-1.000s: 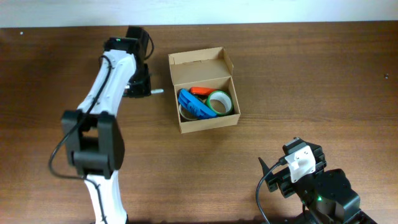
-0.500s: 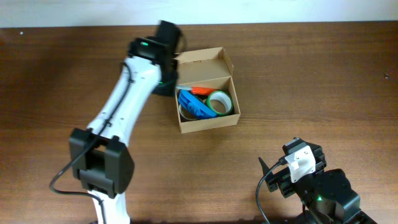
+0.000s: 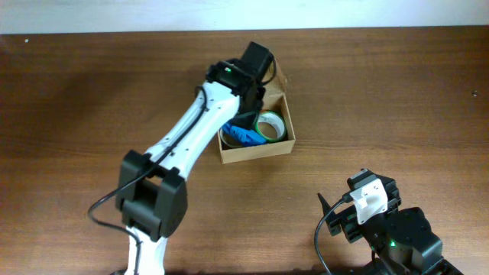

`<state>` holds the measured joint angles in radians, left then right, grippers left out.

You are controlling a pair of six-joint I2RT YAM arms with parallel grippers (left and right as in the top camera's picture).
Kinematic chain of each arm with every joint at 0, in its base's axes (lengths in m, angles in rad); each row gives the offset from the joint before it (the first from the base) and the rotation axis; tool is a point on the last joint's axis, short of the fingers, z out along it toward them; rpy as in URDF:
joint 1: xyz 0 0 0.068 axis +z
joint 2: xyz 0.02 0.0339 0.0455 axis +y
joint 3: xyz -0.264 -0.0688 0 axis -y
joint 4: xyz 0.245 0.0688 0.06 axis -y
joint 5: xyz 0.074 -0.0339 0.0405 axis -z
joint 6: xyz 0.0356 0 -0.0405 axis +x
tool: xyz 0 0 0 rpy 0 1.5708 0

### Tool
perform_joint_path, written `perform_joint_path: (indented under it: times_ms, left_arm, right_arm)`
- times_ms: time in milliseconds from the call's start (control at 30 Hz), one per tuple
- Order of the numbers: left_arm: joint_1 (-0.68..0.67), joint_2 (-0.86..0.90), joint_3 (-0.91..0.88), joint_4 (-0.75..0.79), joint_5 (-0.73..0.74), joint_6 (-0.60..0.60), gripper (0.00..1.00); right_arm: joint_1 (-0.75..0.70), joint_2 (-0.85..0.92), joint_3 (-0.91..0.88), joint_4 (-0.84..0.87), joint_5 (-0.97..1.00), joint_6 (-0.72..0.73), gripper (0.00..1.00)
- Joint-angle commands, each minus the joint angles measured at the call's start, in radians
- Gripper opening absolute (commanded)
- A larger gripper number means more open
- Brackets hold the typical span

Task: Pack container
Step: 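Carry the black marker into the box and release it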

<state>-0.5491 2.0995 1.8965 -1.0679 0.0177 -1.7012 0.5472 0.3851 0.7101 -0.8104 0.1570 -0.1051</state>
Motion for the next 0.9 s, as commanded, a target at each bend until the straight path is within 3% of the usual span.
perform_joint_path:
  times_ms: [0,400,567,767,867]
  left_arm:
    - [-0.014,0.053,0.012,-0.001,0.031,0.014,0.06]
    - [-0.016,0.112,0.012,-0.001,0.010,0.014,0.08]
    - [-0.016,0.113,0.012,-0.001,0.004,0.013,0.32]
    - [-0.016,0.103,0.024,-0.001,0.002,0.025,0.43]
    - [-0.016,0.075,0.031,-0.009,-0.003,0.025,0.43]
  right_arm:
    - [-0.005,-0.008,-0.005,0.003,0.005,0.010,0.99]
    - [-0.005,-0.008,-0.005,0.003,0.005,0.010,0.99]
    - [-0.005,-0.008,-0.005,0.003,0.005,0.010,0.99]
    - [-0.005,-0.008,-0.005,0.003,0.005,0.010,0.99]
    - [-0.005,-0.008,-0.005,0.003,0.005,0.010,0.99]
